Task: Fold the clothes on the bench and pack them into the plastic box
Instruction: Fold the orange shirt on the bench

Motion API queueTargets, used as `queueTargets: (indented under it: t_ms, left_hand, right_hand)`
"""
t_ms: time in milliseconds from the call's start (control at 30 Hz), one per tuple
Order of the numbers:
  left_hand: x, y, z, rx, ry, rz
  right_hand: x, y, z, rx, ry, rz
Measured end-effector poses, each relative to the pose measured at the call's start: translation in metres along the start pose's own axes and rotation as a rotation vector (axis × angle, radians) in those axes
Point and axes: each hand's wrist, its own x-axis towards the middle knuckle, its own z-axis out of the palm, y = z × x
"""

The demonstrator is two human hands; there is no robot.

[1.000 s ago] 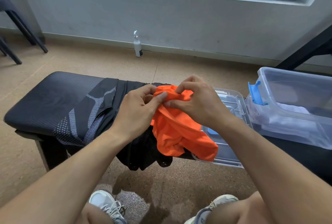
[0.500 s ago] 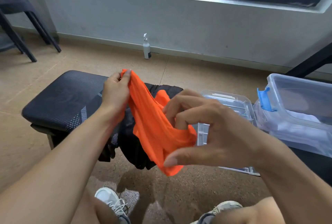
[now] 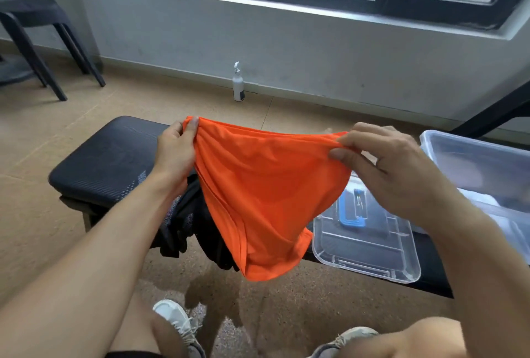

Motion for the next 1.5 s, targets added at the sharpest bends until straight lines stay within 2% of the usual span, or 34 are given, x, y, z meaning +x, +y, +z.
queueTargets:
  t_ms: [100,200,333,400,567,700,733,767,900,967,1100,1300,1433,1500]
  left_hand:
    - [-0.008,0.009,-0.008,-0.012,-0.066,0.029]
    - [-0.018,0.026,-0.009,0.002,-0.099,0.081]
    - [-0.031,0.065,-0.012,0.038,-0.217,0.216]
    - [-0.034,0.088,-0.014,0.059,-0.265,0.281]
    - [-0.042,0.156,-0.016,-0.078,-0.276,0.335]
    - [-0.051,0.202,-0.027,-0.151,-0.251,0.359]
    - [-0.054,0.211,-0.03,-0.162,-0.267,0.352]
    - [-0.057,0.218,-0.032,-0.162,-0.286,0.342]
    - [-0.065,0.224,-0.04,-0.12,-0.382,0.252]
    - [-0.066,0.218,-0.041,-0.111,-0.416,0.205]
    - [-0.063,0.204,-0.041,-0.065,-0.36,0.161]
    - [-0.061,0.2,-0.043,-0.087,-0.342,0.11]
    - [-0.077,0.233,-0.051,-0.143,-0.595,0.104]
    - [-0.079,0.25,-0.056,-0.128,-0.667,0.098]
  right_hand:
    - [0.006,0.025,-0.003,-0.196,-0.021,0.1]
    - [0.01,0.035,-0.013,-0.281,-0.062,0.19]
    - [0.019,0.032,-0.034,-0.492,-0.242,0.277]
    - [0.028,0.026,-0.045,-0.533,-0.274,0.316]
    - [0.048,0.012,-0.085,-0.115,-0.124,0.409]
    - [0.048,-0.017,-0.114,0.683,0.055,0.361]
    - [0.048,-0.023,-0.119,0.803,0.12,0.358]
    - [0.049,-0.026,-0.123,0.835,0.179,0.356]
    - [0.053,-0.024,-0.129,0.645,0.281,0.4]
    - [0.052,-0.019,-0.127,0.645,0.278,0.441]
    - [0.051,-0.005,-0.117,0.615,0.238,0.502]
    - [0.047,-0.017,-0.122,0.894,0.146,0.621]
    - [0.045,-0.044,-0.157,1.115,-0.078,0.515]
    - [0.047,-0.054,-0.174,1.18,-0.125,0.452]
